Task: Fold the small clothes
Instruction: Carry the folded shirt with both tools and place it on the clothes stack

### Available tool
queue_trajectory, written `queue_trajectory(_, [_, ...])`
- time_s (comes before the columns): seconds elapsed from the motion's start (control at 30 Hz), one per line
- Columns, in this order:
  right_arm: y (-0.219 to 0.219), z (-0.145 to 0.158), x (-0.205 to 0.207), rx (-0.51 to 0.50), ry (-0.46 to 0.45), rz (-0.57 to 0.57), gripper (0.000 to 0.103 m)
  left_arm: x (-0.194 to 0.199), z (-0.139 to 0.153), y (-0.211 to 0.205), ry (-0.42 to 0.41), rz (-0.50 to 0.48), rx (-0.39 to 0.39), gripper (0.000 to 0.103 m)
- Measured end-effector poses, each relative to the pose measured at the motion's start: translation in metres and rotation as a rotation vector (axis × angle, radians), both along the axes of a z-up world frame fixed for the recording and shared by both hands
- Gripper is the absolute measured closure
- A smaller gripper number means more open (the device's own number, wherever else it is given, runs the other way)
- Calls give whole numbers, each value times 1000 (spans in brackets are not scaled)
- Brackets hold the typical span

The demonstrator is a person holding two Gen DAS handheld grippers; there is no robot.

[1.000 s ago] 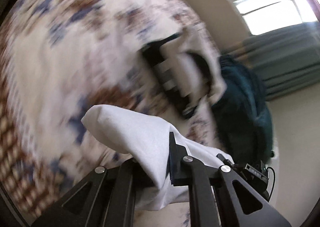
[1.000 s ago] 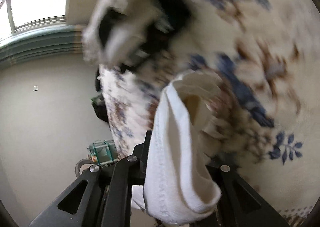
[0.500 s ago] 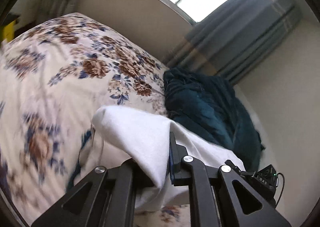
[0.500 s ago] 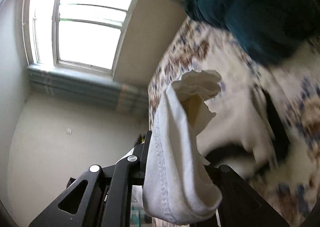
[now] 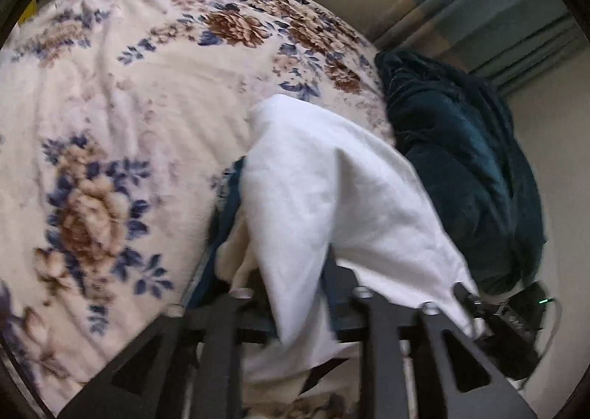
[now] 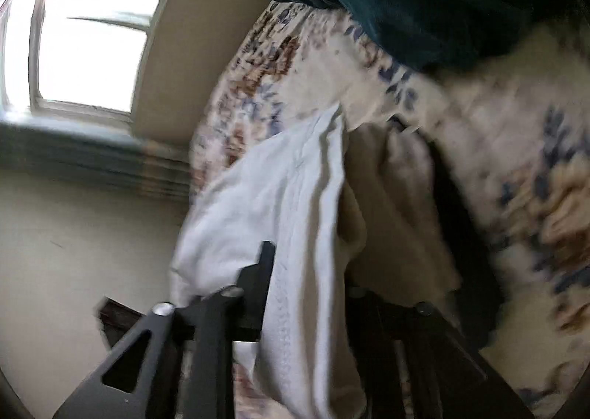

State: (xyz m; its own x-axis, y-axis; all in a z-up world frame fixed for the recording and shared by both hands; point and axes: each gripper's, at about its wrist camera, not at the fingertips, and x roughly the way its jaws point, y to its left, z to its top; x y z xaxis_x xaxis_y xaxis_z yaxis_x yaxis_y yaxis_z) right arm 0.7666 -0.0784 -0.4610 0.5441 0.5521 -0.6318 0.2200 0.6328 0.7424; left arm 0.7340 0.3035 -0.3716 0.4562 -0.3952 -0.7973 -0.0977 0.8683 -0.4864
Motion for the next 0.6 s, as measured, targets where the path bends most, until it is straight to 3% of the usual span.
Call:
queue_trajectory(0.03, [2,5,-3,-61,6,22,72,-2,4,-1,14,4,63,49])
queue_trajectory(0.07, [6,12,-5,-170,28,42,67,-6,8,-2,17,3,121,31])
queue_trajectory(0.1, [9,16,-10,-244,30,53,61,-10,13,-3,7,-4,170,22])
queue_trajectory(0.17, [15,26,-16,-396,48,74,60,-19,21,-4,-10,-4,253,17])
queue_trajectory(0.27, [23,35,-28,-533,79,100,49,-34,30,-6,-31,1,345,14])
queue_trajectory(0.3, [29,40,-32,-582,78,102,43,-41,35,-9,-42,-1,366,13])
queue_trajectory(0.4, [42,64,-52,-707,63,89,3,-61,50,-19,-81,-7,468,4])
queue_trajectory(0.6, [60,118,-107,-877,-3,60,0,-106,91,-43,-137,-8,580,4])
